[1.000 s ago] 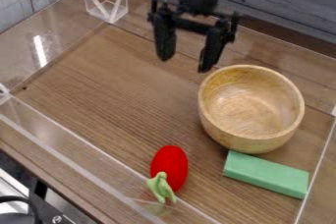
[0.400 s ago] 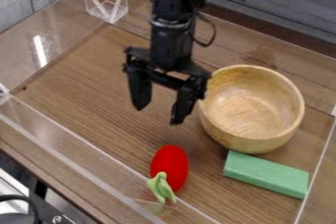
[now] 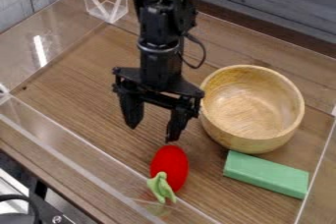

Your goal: Move the red object to the right side of the table

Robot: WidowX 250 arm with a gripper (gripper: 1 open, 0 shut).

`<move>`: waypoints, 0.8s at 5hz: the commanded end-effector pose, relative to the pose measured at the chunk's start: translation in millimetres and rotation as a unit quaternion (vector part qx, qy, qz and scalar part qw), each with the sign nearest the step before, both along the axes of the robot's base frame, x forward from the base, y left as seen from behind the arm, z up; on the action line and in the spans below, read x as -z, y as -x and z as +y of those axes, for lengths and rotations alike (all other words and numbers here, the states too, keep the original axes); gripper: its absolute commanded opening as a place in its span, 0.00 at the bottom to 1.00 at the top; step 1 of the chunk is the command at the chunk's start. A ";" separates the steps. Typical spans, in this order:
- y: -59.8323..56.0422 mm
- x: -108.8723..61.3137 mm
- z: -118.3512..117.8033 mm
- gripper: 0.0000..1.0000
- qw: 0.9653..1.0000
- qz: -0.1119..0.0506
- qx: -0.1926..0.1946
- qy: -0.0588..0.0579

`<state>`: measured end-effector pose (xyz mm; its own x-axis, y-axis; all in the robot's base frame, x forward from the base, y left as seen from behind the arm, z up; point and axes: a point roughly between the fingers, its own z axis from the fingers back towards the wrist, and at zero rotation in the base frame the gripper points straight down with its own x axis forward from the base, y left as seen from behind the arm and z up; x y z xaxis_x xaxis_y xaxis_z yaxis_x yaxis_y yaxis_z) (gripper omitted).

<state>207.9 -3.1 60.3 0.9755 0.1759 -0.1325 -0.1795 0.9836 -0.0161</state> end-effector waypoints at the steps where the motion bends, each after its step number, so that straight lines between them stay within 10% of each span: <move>1: -9.3 -11.1 -8.8 1.00 0.999 -0.045 -0.022 -0.009; 4: -0.6 4.8 -21.6 1.00 0.992 -0.110 0.054 -0.011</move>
